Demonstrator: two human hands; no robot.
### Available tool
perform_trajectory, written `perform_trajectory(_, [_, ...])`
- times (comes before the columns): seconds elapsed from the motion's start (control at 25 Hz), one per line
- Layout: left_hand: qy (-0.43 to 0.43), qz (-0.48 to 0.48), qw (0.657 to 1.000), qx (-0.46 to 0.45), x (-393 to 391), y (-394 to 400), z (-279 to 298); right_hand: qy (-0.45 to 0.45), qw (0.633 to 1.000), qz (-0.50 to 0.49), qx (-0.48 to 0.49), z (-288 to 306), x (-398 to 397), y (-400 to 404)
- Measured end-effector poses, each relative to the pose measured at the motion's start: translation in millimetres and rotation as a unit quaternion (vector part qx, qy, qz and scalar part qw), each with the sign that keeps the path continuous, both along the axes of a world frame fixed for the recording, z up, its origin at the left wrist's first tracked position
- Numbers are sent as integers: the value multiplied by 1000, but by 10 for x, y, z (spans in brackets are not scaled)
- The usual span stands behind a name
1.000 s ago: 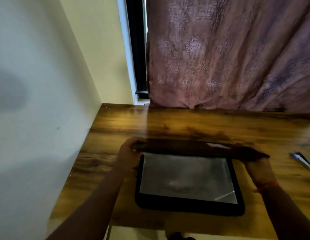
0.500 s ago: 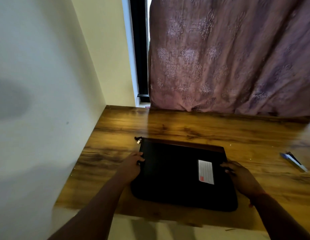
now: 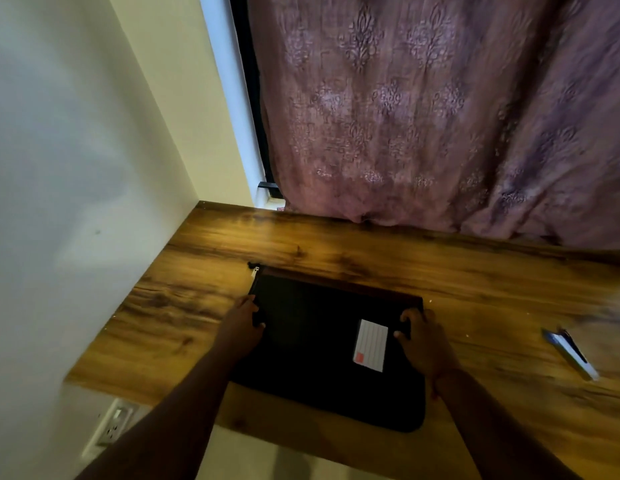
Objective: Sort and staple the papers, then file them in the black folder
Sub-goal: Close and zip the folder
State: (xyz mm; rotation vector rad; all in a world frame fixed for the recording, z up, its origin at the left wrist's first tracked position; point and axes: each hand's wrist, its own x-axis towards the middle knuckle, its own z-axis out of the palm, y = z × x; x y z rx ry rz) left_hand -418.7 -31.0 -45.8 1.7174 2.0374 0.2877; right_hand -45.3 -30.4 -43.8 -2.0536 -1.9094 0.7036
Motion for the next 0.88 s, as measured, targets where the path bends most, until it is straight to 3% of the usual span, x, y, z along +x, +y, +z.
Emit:
perform_trajectory(0.24, [17,70,997,3,344,-296,-34,-38,999,38,-2,66,95,322])
perform_trajectory(0.48, [40,63,997,-25,488,-258,28,-77,988,102,-87,113,178,465])
perform_trajectory(0.76, [123,-94,983,-102,655,638,93,-105,961,98,-236,100,-9,17])
perform_trajectory(0.88, [137,-157,973,-102,955,982,120,-165,938,108,-287,-4,-251,-199])
